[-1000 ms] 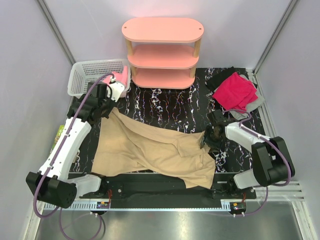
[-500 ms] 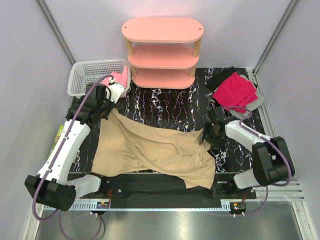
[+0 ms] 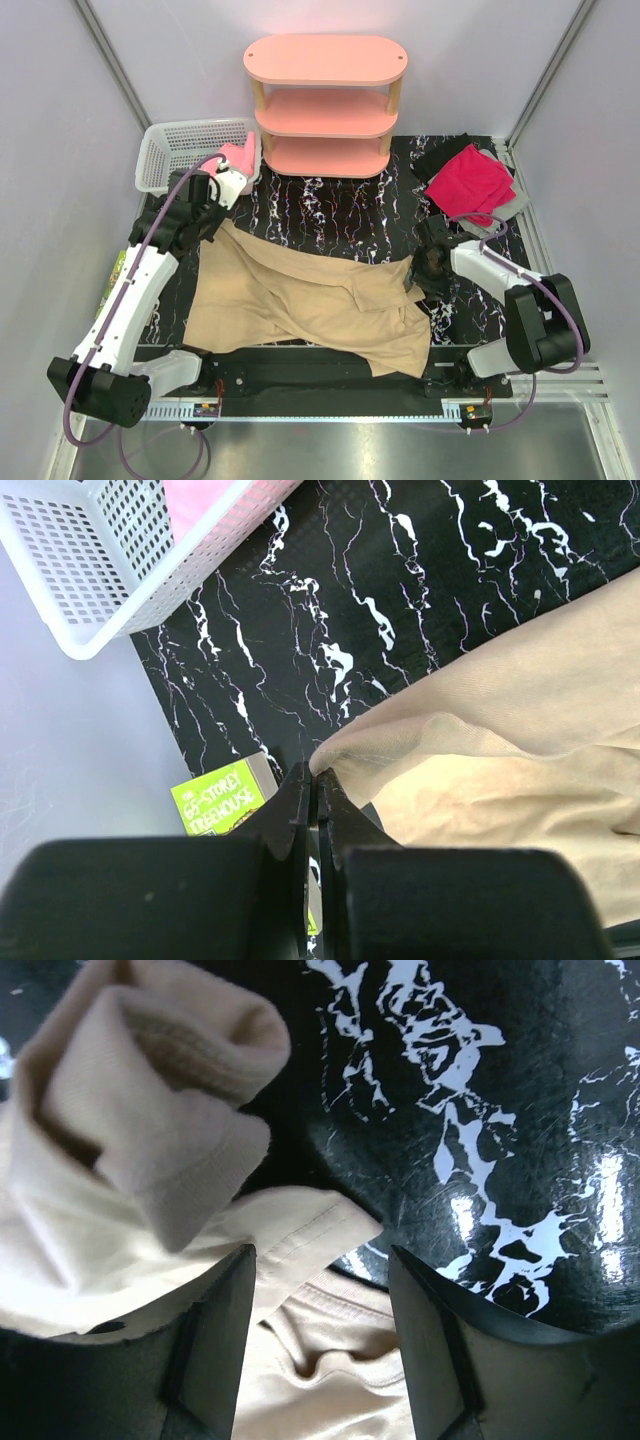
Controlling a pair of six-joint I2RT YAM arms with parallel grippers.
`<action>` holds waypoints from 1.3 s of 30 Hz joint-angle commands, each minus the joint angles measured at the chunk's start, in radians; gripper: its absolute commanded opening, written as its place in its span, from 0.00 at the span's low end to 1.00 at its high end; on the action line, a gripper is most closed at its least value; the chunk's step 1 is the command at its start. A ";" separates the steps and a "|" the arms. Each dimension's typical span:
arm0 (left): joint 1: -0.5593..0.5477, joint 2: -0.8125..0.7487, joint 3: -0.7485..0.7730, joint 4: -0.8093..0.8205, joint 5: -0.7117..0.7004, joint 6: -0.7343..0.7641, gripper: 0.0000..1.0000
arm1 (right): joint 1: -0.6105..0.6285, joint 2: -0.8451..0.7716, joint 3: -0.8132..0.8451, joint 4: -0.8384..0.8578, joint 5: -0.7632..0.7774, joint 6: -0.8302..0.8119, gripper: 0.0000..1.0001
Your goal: Fold and stack the t-shirts
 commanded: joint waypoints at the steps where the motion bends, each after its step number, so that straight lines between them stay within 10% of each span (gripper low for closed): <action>1: 0.012 -0.032 0.006 0.023 -0.007 0.020 0.00 | -0.012 0.039 0.044 -0.005 0.054 0.008 0.63; 12: 0.021 -0.021 0.014 0.020 -0.003 0.020 0.00 | -0.055 0.179 0.099 0.040 0.028 -0.032 0.56; 23: 0.034 -0.013 0.012 0.020 0.002 0.027 0.00 | -0.052 0.205 0.043 0.115 -0.043 -0.023 0.00; 39: 0.046 -0.064 0.187 -0.049 -0.021 0.017 0.00 | -0.054 -0.359 0.558 -0.342 -0.185 -0.078 0.00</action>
